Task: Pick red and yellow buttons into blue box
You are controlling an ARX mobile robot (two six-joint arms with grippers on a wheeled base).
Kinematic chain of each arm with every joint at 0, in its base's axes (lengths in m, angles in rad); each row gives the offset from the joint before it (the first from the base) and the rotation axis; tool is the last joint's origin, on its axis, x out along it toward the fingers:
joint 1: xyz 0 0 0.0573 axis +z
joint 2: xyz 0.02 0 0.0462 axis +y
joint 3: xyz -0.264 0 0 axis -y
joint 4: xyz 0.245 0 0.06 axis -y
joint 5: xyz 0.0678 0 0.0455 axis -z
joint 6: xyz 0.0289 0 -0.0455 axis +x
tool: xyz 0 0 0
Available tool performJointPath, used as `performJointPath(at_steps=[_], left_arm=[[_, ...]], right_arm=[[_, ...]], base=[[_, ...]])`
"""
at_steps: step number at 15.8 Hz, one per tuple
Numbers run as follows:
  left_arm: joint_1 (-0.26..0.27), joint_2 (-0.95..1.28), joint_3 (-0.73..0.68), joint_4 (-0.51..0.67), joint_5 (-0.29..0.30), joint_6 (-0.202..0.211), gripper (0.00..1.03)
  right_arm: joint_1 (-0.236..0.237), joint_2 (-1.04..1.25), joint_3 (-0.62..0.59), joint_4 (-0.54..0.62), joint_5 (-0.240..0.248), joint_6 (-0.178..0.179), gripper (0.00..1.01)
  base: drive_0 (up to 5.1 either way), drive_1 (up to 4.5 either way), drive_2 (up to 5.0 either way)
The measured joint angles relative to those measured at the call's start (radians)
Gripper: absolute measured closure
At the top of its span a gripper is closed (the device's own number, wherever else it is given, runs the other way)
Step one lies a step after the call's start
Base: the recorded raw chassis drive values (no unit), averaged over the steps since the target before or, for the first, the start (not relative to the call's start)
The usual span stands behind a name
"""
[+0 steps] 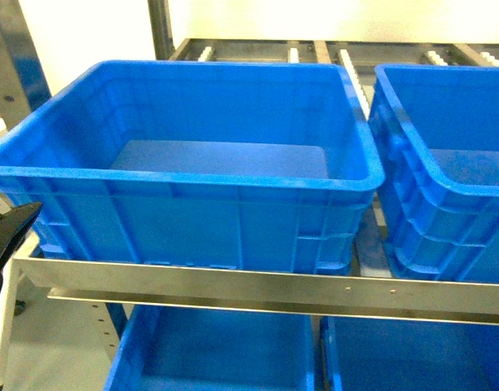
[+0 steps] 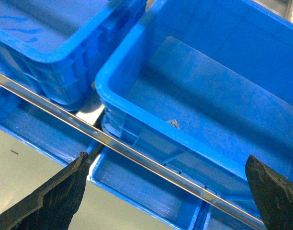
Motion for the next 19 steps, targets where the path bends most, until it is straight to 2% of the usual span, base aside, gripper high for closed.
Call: performJointPath(at_steps=[19], left_arm=[[0.002,0.0,0.0,0.0,-0.001,0.0,0.05]], right_arm=[[0.0,0.0,0.0,0.002,-0.001,0.0,0.03]], base=[[-5.0,2.45,2.4]])
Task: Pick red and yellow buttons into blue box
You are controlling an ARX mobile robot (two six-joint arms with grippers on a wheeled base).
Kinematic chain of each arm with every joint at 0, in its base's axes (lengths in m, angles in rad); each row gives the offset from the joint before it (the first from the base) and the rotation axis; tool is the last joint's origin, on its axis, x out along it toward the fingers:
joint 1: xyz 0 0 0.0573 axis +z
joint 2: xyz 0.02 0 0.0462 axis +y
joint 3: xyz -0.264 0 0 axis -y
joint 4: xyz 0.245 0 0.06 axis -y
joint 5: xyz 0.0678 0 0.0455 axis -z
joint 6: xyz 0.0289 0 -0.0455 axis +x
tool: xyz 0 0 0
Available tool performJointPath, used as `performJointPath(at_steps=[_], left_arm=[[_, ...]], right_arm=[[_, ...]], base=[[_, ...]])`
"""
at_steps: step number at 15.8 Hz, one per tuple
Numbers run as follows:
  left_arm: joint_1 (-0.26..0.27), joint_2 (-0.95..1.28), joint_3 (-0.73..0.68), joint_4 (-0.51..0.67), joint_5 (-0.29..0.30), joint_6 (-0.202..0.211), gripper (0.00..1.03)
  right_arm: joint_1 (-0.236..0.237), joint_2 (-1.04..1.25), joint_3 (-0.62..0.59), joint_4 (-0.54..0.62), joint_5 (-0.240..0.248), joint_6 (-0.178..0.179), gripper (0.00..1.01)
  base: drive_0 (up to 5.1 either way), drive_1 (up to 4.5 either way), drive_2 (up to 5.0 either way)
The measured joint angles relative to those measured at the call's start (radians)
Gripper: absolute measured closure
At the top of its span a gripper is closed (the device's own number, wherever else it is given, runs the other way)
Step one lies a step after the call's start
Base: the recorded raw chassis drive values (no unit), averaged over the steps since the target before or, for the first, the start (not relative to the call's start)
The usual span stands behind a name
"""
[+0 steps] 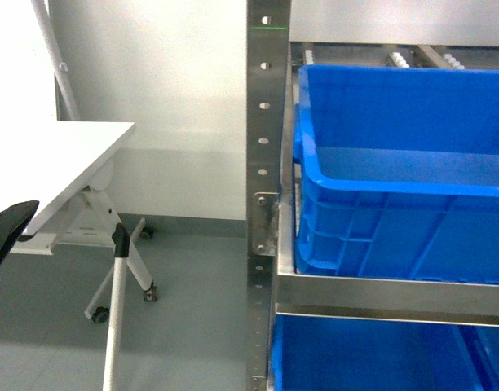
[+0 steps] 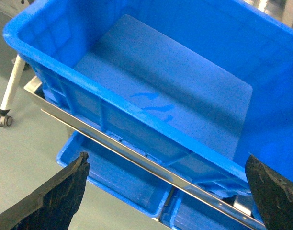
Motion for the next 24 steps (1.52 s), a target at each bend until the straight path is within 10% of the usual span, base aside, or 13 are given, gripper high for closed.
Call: performJointPath(at_steps=[24], left_arm=[[0.0,0.0,0.0,0.0,-0.003,0.0,0.05]], right_arm=[[0.0,-0.001,-0.001,-0.003,-0.001,0.0,0.03]], base=[[-1.0,0.49,0.5]])
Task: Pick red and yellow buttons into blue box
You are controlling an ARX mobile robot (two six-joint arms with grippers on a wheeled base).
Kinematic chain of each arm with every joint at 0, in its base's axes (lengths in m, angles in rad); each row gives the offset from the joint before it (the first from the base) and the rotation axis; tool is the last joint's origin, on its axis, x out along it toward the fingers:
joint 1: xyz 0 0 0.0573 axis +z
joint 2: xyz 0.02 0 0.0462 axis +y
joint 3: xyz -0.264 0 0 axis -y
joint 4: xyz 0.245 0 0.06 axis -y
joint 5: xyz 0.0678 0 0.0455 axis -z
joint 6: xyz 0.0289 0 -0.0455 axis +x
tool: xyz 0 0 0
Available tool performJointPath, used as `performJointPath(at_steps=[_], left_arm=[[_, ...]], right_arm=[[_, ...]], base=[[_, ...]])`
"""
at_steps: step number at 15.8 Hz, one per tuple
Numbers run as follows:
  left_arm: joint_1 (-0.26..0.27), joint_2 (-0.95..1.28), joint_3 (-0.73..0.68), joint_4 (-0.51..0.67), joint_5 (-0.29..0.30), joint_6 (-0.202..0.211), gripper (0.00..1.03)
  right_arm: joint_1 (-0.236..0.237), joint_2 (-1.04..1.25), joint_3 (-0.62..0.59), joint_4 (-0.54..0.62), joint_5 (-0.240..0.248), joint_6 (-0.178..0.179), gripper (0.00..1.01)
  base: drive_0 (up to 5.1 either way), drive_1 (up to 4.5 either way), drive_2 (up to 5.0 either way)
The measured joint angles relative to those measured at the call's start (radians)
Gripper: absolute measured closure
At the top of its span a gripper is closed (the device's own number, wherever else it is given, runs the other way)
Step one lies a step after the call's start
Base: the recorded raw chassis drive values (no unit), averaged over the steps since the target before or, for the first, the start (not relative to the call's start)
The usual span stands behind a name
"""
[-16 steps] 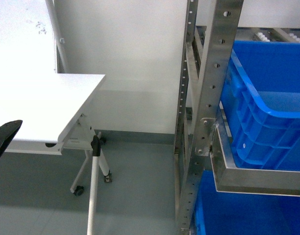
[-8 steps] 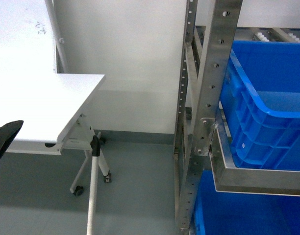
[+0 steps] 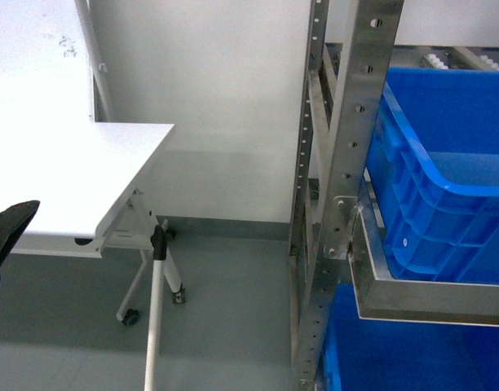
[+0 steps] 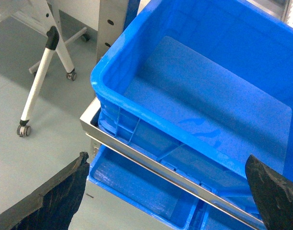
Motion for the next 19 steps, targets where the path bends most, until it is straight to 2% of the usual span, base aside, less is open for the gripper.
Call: performJointPath(at_steps=[10,11,12,13,14,15,16,17,18,19], left_arm=[[0.0,0.0,0.0,0.0,0.0,0.0,0.05],[0.0,0.003,-0.003,0.025,-0.002,-0.009,0.06],[0.017,0.018,-0.054,0.206,0.0,-0.095,0.16],[0.064,-0.023,-0.116,0.286,0.025,-0.236,0.28],[0.106,-0.085,-0.146,0.266,0.061,-0.33,0.41],[0.156,-0.156,-0.164,0.23,0.114,-0.403,0.59],[0.19,-0.209,-0.187,0.194,0.151,-0.425,0.74],[0.217,-0.254,-0.204,0.159,0.179,-0.431,0.87],[0.243,-0.294,-0.212,0.13,0.203,-0.439,1.0],[0.264,-0.336,-0.218,0.101,0.224,-0.447,1.01]], right_arm=[[0.0,0.0,0.0,0.0,0.0,0.0,0.03],[0.026,-0.016,-0.093,0.28,0.1,0.074,0.11],[0.055,-0.066,-0.226,0.52,0.201,0.222,0.24],[0.076,-0.108,-0.337,0.676,0.248,0.355,0.37],[0.09,-0.138,-0.389,0.765,0.274,0.442,0.5],[0.119,-0.204,-0.436,0.785,0.295,0.496,0.68],[0.133,-0.244,-0.484,0.779,0.31,0.513,0.83],[0.145,-0.274,-0.519,0.767,0.327,0.522,0.96],[0.154,-0.309,-0.544,0.758,0.337,0.526,0.99],[0.188,-0.348,-0.562,0.746,0.383,0.528,0.99]], base=[[0.0,0.0,0.0],[0.0,0.0,0.0],[0.0,0.0,0.0],[0.0,0.0,0.0],[0.0,0.0,0.0],[0.0,0.0,0.0],[0.0,0.0,0.0],[0.0,0.0,0.0],[0.0,0.0,0.0],[0.0,0.0,0.0]])
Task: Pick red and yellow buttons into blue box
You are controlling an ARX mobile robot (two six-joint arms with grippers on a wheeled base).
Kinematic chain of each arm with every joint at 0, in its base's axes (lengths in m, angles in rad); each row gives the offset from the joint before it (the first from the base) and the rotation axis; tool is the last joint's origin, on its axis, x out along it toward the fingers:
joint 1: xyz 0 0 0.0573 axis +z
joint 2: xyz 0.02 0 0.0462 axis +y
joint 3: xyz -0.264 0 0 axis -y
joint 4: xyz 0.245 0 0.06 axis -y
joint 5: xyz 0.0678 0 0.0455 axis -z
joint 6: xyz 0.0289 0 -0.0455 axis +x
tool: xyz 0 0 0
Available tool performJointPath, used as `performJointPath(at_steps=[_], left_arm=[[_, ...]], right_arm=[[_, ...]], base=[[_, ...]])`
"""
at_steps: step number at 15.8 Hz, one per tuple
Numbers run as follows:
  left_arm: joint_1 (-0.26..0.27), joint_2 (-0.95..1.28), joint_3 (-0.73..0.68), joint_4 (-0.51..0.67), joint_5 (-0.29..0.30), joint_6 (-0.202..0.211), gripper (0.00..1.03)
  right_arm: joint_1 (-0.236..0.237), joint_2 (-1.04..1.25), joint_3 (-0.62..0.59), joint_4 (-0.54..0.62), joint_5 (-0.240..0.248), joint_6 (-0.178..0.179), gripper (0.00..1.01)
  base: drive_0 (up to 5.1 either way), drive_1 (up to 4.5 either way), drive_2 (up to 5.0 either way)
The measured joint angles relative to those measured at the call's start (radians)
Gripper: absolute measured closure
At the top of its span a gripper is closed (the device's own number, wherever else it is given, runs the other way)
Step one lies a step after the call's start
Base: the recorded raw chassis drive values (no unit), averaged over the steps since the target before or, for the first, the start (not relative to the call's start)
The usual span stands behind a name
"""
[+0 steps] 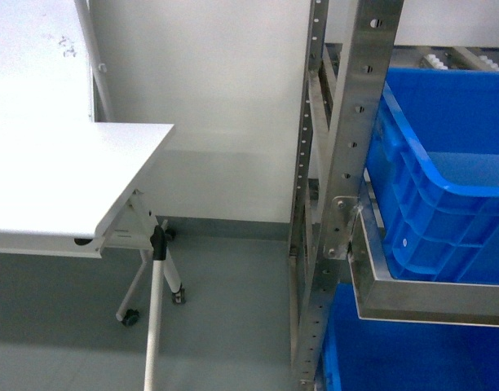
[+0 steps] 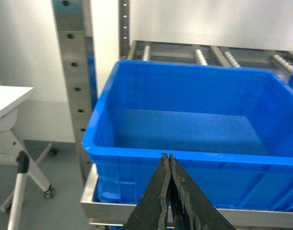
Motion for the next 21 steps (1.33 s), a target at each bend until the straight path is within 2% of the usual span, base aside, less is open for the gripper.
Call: performJointPath(at_steps=[1,2,3,4,8,9,15,16,17,21], left_arm=[[0.019,-0.023,-0.023,0.028,0.019,0.0,1.01],[0.035,-0.045,-0.033,-0.003,0.035,0.0,1.01],[0.09,-0.08,-0.033,-0.035,0.106,0.0,1.01],[0.147,-0.121,-0.034,-0.074,0.132,-0.001,1.01],[0.144,-0.237,-0.034,-0.185,0.149,-0.002,1.01],[0.145,-0.267,-0.034,-0.206,0.149,-0.002,1.01],[0.145,-0.366,-0.034,-0.312,0.149,-0.002,1.01],[0.145,-0.401,-0.033,-0.357,0.148,-0.002,1.01],[0.145,-0.481,-0.033,-0.483,0.15,-0.002,1.01],[0.145,-0.536,-0.033,-0.501,0.149,-0.002,1.01]], right_arm=[[0.051,-0.04,-0.021,-0.015,0.029,0.001,0.99],[0.06,-0.074,-0.037,-0.036,0.03,0.001,0.99],[0.058,-0.109,-0.055,-0.058,0.04,0.001,0.99],[0.058,-0.143,-0.069,-0.075,0.04,0.001,0.99],[0.058,-0.277,-0.101,-0.172,0.04,0.001,0.99],[0.058,-0.281,-0.131,-0.123,0.04,0.001,0.99],[0.058,-0.447,-0.132,-0.301,0.04,0.001,0.99],[0.058,-0.477,-0.132,-0.323,0.04,0.001,0.99],[0.058,-0.498,-0.132,-0.345,0.04,0.001,0.99],[0.058,-0.556,-0.132,-0.402,0.041,0.001,0.99]], base=[[0.0,0.0,0.0],[0.0,0.0,0.0],[0.0,0.0,0.0],[0.0,0.0,0.0],[0.0,0.0,0.0],[0.0,0.0,0.0],[0.0,0.0,0.0],[0.0,0.0,0.0],[0.0,0.0,0.0],[0.0,0.0,0.0]])
